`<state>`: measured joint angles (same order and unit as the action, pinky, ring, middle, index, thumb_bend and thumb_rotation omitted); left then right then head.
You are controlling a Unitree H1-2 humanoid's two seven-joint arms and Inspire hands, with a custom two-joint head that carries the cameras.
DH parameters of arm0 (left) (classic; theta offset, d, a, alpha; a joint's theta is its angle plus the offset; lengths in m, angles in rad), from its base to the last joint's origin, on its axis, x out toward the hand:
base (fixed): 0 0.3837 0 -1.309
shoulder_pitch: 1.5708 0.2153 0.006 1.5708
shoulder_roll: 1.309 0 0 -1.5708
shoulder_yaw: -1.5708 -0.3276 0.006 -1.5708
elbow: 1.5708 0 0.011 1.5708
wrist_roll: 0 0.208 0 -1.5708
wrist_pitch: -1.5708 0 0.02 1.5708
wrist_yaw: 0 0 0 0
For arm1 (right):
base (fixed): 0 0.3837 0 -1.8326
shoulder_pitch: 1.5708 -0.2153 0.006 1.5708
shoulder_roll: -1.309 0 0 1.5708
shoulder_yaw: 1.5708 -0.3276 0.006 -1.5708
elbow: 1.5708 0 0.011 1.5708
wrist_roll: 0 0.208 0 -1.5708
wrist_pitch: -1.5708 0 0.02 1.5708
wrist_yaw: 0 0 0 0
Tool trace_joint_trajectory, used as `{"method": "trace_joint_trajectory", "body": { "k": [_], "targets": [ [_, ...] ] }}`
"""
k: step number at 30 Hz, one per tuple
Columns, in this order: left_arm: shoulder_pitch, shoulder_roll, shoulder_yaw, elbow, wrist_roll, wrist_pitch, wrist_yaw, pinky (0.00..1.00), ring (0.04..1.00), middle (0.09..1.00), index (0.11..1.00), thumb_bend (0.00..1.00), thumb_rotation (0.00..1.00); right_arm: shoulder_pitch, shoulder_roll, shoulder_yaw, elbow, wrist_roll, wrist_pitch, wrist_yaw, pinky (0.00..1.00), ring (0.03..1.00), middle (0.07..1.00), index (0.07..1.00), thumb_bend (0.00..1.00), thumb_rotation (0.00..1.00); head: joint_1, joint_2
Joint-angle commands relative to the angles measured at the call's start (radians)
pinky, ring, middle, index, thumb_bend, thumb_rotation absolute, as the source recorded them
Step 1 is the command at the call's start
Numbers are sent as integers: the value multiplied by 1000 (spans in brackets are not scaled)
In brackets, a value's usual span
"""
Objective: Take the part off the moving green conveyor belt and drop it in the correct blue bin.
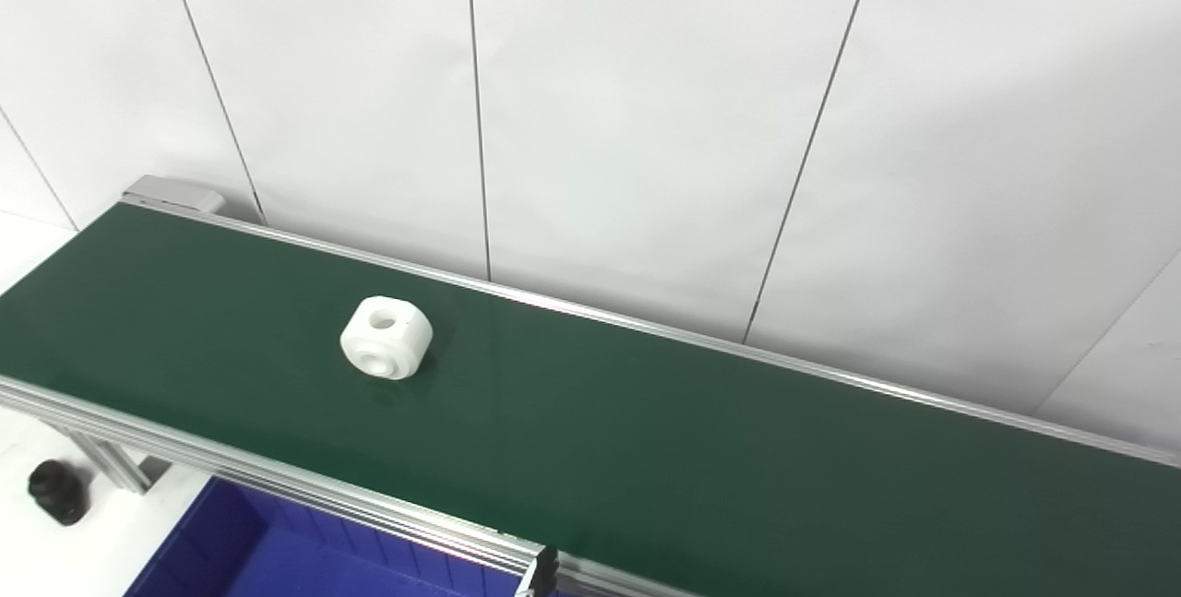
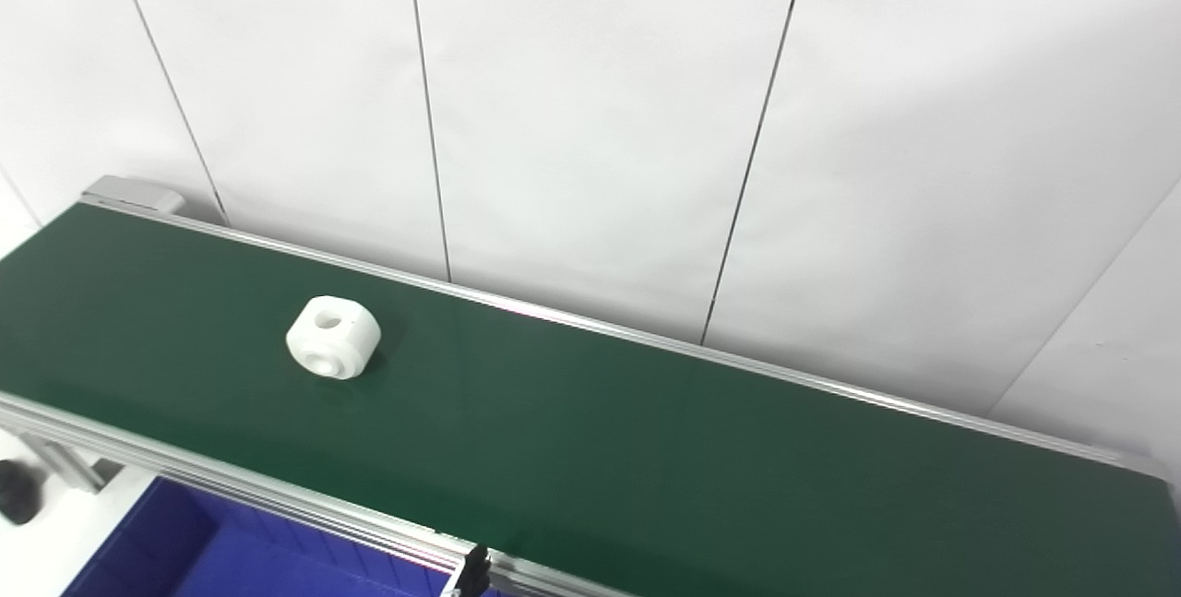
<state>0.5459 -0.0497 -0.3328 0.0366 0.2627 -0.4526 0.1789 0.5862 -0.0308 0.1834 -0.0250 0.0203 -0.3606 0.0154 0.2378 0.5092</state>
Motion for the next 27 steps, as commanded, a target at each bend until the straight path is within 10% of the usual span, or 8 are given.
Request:
{"method": "trace_joint_trajectory", "body": {
  "k": [1,14,27],
  "targets": [
    [14,-84,-101,-36,43,-17,37,929,949,985,973,755,997,22,10,2,-51,4,-8,10,1000,1000,1000,1000,1000,985,1,8],
    [-36,-24,-126,-349,84,-14,48,752,928,970,992,821,949,55,27,15,-119,-27,24,8,1000,1000,1000,1000,994,999,-40,69],
    [-434,133,166,-543,131,224,-138,801,926,967,984,970,606,61,51,35,-131,-54,26,3,1000,1000,1000,1000,993,1000,-62,83]
  ]
}}
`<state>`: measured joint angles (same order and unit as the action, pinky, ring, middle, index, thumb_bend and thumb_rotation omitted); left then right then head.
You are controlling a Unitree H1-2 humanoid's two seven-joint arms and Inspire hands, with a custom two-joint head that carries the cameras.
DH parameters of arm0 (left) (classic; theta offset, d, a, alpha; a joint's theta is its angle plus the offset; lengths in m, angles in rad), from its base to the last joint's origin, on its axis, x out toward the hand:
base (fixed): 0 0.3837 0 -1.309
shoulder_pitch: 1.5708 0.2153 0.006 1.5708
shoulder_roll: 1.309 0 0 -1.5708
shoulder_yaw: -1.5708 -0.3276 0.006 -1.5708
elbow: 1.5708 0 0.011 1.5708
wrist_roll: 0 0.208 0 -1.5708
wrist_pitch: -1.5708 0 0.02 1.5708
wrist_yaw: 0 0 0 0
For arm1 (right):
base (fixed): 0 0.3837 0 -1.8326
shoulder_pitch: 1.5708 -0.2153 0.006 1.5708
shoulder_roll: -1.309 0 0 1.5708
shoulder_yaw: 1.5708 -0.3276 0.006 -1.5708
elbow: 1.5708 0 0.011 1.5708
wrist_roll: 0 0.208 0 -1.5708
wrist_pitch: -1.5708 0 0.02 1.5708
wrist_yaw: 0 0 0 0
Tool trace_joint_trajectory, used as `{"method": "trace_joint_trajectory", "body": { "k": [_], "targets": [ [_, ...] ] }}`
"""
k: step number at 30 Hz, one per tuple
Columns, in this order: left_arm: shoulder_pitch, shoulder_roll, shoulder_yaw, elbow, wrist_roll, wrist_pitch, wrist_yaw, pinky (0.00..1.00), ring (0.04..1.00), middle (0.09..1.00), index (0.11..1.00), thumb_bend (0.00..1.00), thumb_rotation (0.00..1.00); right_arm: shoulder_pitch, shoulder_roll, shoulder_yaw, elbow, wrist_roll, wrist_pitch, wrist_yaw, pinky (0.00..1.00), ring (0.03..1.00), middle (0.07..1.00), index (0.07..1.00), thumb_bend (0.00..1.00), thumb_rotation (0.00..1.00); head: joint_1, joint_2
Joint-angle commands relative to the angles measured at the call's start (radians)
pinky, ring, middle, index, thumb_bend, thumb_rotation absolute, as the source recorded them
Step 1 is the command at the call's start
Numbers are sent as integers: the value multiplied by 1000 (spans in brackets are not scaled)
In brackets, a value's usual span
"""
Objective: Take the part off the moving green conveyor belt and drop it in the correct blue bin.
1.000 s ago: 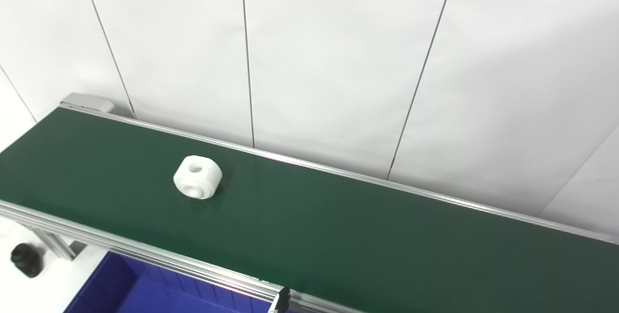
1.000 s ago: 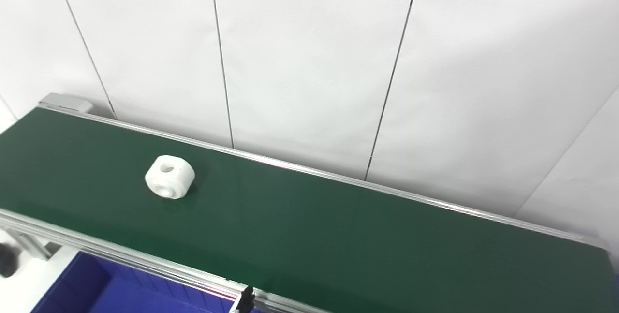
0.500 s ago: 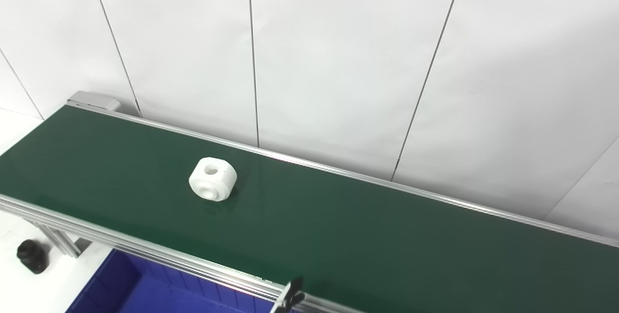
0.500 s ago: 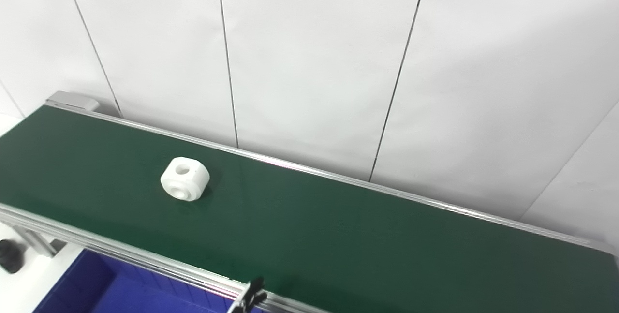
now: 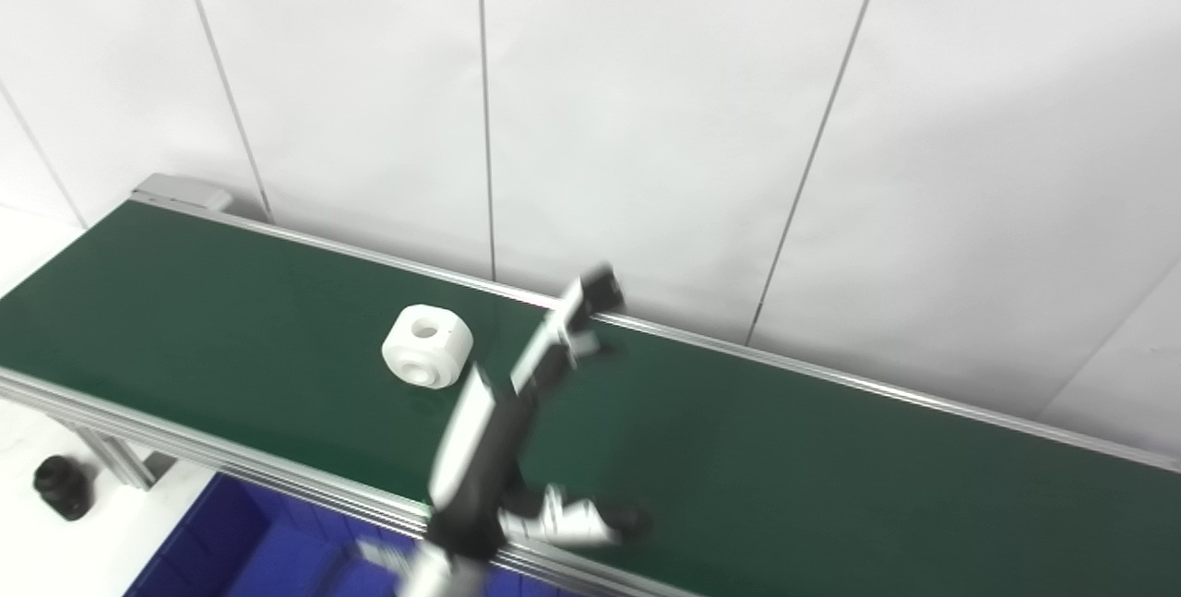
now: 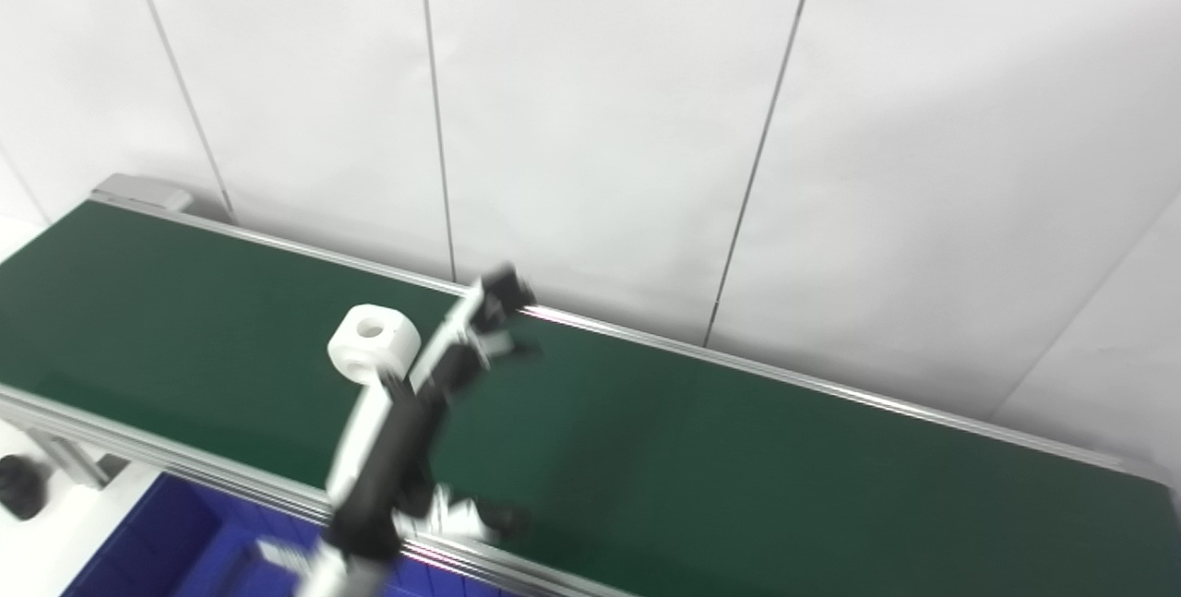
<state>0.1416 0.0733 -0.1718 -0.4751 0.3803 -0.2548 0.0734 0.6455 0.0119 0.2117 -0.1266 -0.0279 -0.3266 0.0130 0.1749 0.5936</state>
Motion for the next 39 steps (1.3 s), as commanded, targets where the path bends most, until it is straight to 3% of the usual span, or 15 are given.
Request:
{"method": "trace_joint_trajectory", "body": {
  "k": [1,3,8,12,17,26,39],
  "targets": [
    [-47,23,13,-38,10,47,-52,895,970,987,994,952,564,1,8,8,-29,-6,-9,7,1000,1000,1000,1000,985,1000,1,-1],
    [-97,56,31,-43,22,92,-95,952,993,997,999,936,552,1,7,9,-28,-1,-6,9,1000,1000,1000,1000,984,1000,1,-2],
    [-244,198,77,58,159,66,-148,991,991,990,961,923,523,2,7,12,-30,2,-2,8,1000,1000,1000,1000,994,1000,-1,-1],
    [-347,307,68,160,239,60,-206,1000,999,990,960,944,528,1,4,11,-27,4,-8,9,1000,1000,1000,1000,982,1000,2,0],
    [-446,403,42,281,298,49,-271,990,973,966,939,997,502,5,3,12,-35,4,-1,10,1000,1000,1000,1000,984,1000,5,3],
    [-519,489,-10,449,352,42,-335,917,939,944,932,1000,417,11,7,16,-47,6,8,9,1000,1000,1000,1000,977,1000,-1,15],
    [-560,508,-91,624,360,99,-474,936,955,958,950,1000,452,26,8,25,-71,17,21,11,1000,1000,1000,1000,966,1000,-6,27]
  ]
}}
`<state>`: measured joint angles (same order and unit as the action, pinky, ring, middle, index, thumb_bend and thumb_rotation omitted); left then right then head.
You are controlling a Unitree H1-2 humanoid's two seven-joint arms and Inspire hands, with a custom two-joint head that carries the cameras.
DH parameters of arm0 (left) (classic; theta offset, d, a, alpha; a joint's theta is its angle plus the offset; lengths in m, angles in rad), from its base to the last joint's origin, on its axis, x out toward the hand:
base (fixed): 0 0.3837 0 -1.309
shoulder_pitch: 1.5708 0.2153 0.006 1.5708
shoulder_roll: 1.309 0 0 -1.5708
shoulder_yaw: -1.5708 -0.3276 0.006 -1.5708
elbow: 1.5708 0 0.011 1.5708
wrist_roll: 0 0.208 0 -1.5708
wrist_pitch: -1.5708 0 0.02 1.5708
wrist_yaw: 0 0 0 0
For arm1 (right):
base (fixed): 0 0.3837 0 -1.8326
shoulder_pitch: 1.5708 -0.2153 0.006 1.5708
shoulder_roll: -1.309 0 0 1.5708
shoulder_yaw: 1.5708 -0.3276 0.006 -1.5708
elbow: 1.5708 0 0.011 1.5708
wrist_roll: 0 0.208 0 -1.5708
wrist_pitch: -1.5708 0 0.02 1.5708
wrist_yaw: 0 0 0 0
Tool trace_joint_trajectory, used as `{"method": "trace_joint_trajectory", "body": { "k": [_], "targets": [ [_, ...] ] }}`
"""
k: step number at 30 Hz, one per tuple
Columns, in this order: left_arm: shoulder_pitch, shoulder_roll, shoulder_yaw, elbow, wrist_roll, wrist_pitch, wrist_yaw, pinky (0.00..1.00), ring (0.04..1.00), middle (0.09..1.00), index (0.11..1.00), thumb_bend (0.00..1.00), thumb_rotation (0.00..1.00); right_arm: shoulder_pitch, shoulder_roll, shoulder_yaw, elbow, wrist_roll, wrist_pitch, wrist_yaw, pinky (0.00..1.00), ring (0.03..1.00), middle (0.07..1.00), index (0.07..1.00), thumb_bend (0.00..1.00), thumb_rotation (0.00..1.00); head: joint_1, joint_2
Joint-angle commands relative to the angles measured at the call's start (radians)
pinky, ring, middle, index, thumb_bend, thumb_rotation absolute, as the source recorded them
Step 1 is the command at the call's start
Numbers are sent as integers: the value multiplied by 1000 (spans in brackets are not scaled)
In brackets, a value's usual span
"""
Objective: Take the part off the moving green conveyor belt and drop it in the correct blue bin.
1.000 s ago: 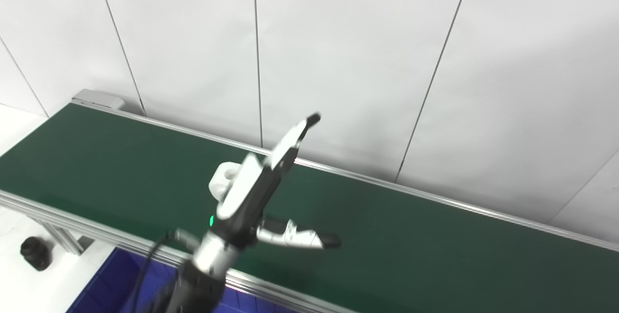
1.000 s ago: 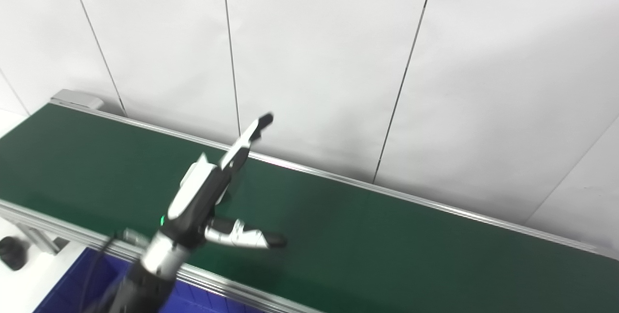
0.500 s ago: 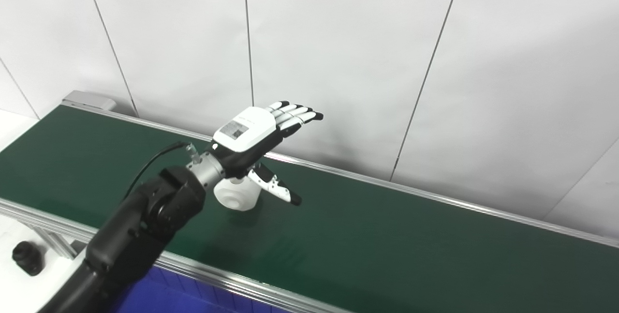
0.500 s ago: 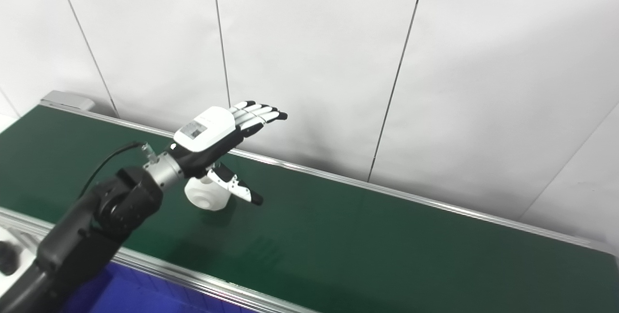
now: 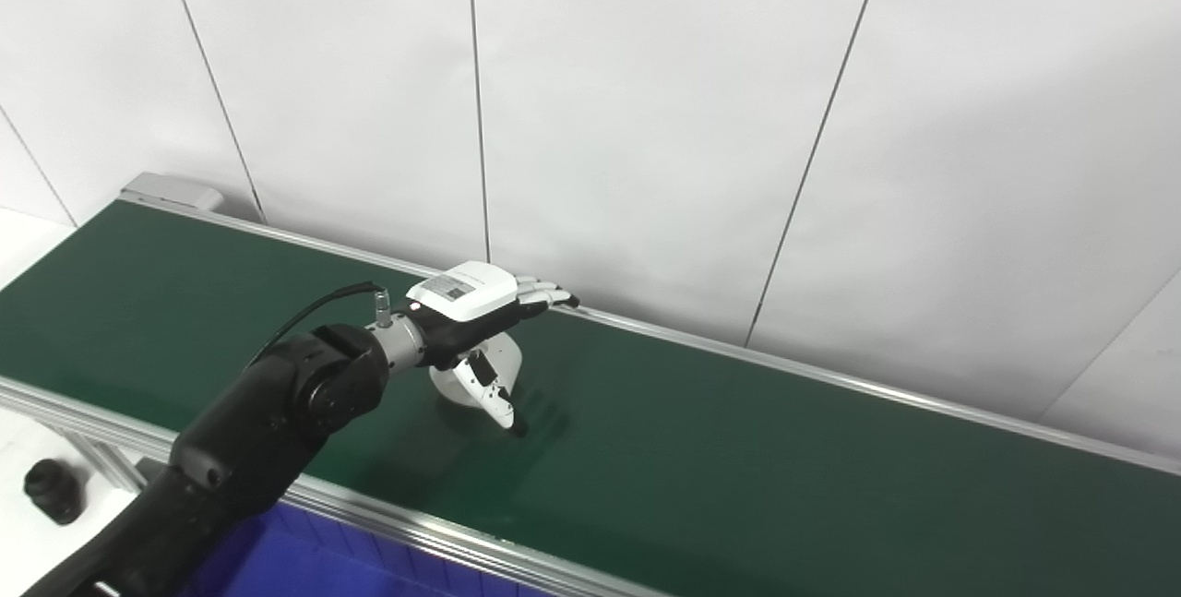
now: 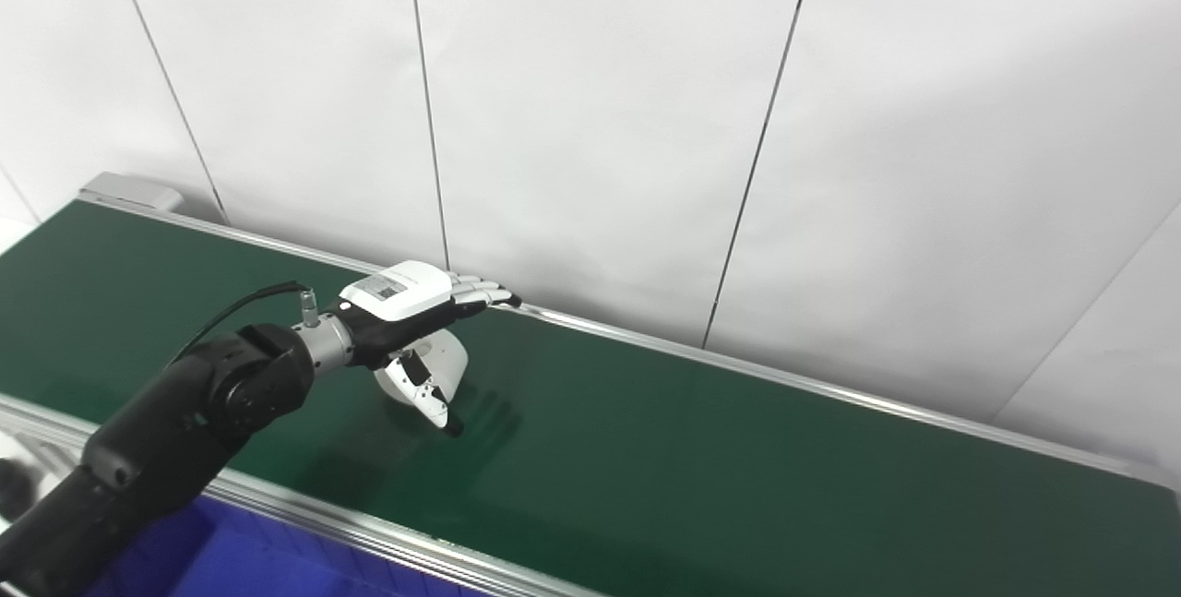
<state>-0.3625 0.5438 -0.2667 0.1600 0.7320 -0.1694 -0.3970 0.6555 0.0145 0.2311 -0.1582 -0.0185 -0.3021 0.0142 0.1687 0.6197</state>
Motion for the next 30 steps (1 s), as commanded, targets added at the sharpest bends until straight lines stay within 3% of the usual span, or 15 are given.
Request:
{"method": "trace_joint_trajectory", "body": {
  "k": [1,5,8,15,20,25,27,30],
  "targets": [
    [-59,38,0,-6,10,18,-10,936,954,958,953,1000,457,17,5,7,-40,9,-3,10,1000,1000,1000,1000,967,1000,1,1],
    [-73,32,-24,22,8,40,-43,935,959,960,956,1000,445,21,5,9,-47,-3,6,6,1000,1000,1000,1000,971,1000,-2,4],
    [-75,28,-41,41,42,42,-17,912,947,955,952,1000,447,22,7,9,-50,-3,9,4,1000,1000,1000,1000,975,1000,-2,4],
    [-57,-5,-63,83,220,56,237,945,968,974,929,989,333,32,9,12,-61,0,17,4,1000,1000,1000,1000,977,1000,-8,5],
    [-70,-22,-81,129,292,68,363,971,985,981,929,955,280,36,12,16,-64,1,20,5,1000,1000,1000,1000,988,1000,-11,6],
    [-86,-29,-114,166,368,89,448,887,910,893,821,963,171,39,13,21,-65,2,12,5,1000,1000,1000,1000,979,1000,-14,9],
    [-91,-37,-121,181,377,98,472,785,799,775,710,913,47,40,12,24,-68,5,13,7,1000,1000,1000,1000,980,1000,-15,11],
    [-98,-50,-117,205,334,76,478,674,678,665,628,871,8,41,12,26,-72,7,16,8,1000,1000,1000,1000,979,1000,-17,14]
  ]
}}
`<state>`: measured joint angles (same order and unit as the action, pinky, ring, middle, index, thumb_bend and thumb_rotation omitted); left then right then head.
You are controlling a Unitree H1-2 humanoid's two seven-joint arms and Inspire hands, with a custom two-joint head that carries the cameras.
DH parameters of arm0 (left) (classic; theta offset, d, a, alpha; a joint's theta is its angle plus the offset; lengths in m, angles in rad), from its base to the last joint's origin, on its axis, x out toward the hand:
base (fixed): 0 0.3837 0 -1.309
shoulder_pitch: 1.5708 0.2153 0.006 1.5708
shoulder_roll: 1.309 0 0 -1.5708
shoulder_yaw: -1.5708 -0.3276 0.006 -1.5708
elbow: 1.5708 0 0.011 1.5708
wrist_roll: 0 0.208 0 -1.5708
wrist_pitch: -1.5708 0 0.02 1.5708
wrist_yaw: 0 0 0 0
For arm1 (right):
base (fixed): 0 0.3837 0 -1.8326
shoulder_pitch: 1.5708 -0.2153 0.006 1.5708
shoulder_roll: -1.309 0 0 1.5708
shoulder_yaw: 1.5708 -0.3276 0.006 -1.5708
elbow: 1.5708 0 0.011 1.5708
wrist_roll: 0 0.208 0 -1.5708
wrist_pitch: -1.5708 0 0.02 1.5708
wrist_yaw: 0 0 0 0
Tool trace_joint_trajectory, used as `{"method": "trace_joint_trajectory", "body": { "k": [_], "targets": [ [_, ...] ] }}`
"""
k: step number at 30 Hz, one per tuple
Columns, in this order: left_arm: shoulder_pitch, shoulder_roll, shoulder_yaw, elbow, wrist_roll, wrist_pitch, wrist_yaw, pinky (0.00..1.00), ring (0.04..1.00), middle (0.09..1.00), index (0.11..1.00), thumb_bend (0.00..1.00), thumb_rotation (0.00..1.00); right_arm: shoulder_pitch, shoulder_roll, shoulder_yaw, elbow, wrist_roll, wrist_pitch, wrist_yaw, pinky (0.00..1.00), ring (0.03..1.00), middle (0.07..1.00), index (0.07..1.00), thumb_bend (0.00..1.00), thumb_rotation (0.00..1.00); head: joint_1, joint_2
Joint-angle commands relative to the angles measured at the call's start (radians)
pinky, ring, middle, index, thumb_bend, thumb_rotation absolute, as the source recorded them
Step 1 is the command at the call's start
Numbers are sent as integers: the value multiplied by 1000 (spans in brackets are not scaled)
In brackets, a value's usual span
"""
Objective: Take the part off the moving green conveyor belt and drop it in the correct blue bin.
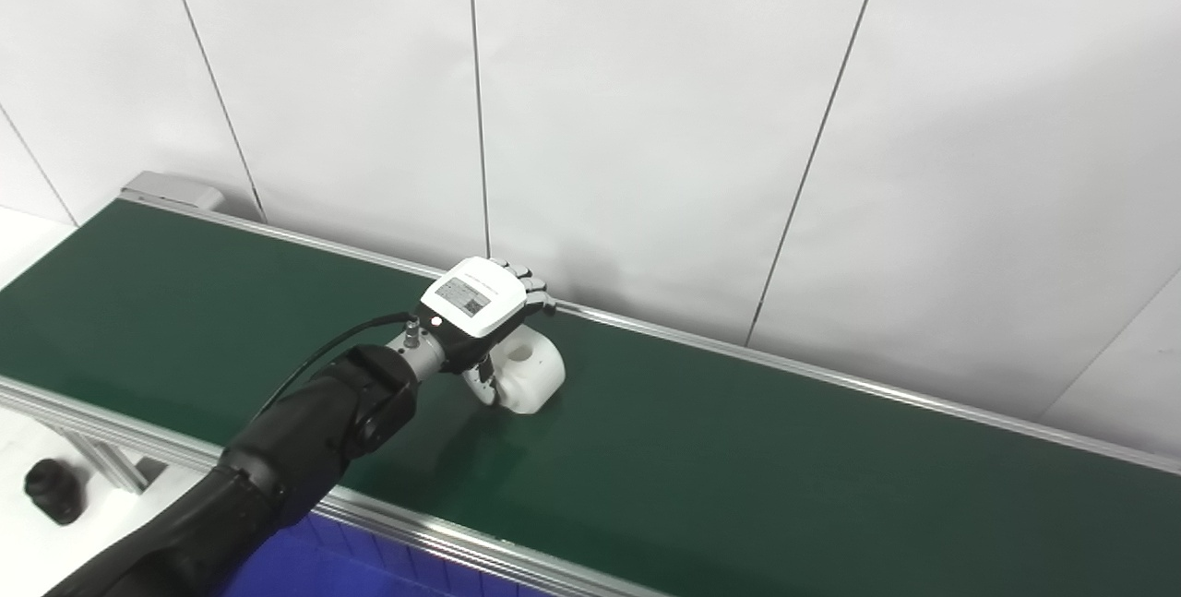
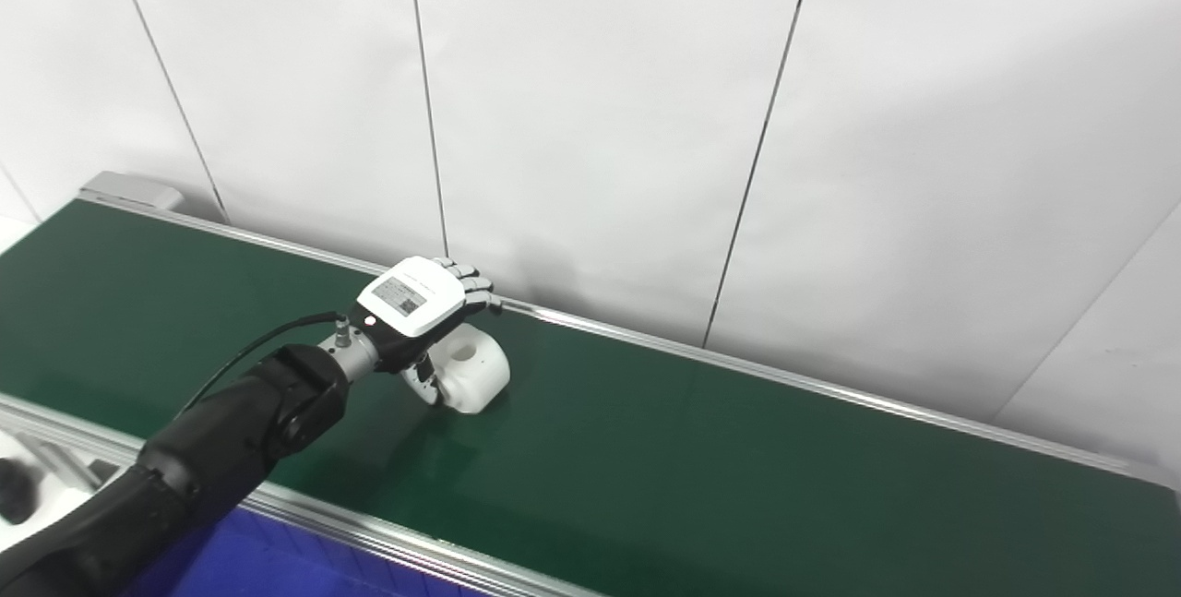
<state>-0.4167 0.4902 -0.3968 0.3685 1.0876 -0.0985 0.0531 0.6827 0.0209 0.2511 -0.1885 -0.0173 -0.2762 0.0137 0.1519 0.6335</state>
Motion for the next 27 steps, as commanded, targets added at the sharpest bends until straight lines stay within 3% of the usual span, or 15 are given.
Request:
{"method": "trace_joint_trajectory", "body": {
  "k": [1,2,4,7,8,11,14,21,25,27],
  "targets": [
    [-46,1,13,2,-38,-3,20,628,629,621,561,700,28,14,6,6,-43,6,-7,8,1000,1000,1000,1000,982,1000,0,0],
    [-49,1,10,6,-58,-11,-8,604,604,599,526,613,39,14,6,7,-46,9,-3,9,1000,1000,1000,1000,983,1000,-1,1],
    [-55,4,0,4,-96,-13,-79,524,538,555,492,538,55,15,5,8,-48,16,2,10,1000,1000,1000,1000,994,1000,-1,1],
    [-56,2,2,-16,-182,1,-201,487,501,538,486,525,56,14,5,8,-53,16,10,10,1000,1000,1000,1000,1000,1000,-2,5],
    [-57,0,2,-24,-202,17,-244,403,440,496,488,526,23,14,5,9,-54,15,11,10,1000,1000,1000,1000,1000,1000,-2,5],
    [-59,0,-3,-51,-235,62,-329,344,421,489,485,526,2,15,4,10,-57,11,13,9,1000,1000,1000,1000,1000,1000,-2,6],
    [-65,8,-9,-64,-248,63,-352,287,367,432,506,524,0,15,6,11,-56,9,13,8,1000,1000,1000,1000,995,1000,-4,6],
    [-73,25,2,-123,-271,83,-400,292,381,435,506,525,0,11,9,12,-54,9,19,6,1000,1000,1000,1000,999,1000,2,8],
    [-67,40,27,-179,-285,76,-392,287,381,444,499,526,0,11,12,13,-60,10,22,5,1000,1000,1000,1000,998,1000,16,29],
    [-51,57,54,-257,-300,88,-409,348,456,501,477,522,0,9,11,14,-64,8,20,5,1000,1000,1000,1000,988,1000,22,39]
  ]
}}
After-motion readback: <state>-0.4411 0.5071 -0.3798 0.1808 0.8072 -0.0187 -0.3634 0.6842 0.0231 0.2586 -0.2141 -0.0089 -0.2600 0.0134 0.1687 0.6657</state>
